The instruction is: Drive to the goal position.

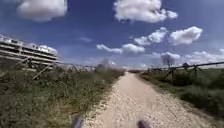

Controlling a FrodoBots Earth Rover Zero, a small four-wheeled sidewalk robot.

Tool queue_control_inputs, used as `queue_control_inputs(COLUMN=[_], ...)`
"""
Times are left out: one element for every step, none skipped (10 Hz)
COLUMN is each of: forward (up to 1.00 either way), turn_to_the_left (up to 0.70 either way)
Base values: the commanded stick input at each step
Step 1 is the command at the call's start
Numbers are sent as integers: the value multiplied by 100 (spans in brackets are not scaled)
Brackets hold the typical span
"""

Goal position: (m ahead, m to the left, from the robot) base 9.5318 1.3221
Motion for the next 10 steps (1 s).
queue_control_inputs(forward=[100,100,100,100,100,100,100,100,100,100], turn_to_the_left=[-24,-17,-10,-4,-9,-27,-27,-27,-27,-23])
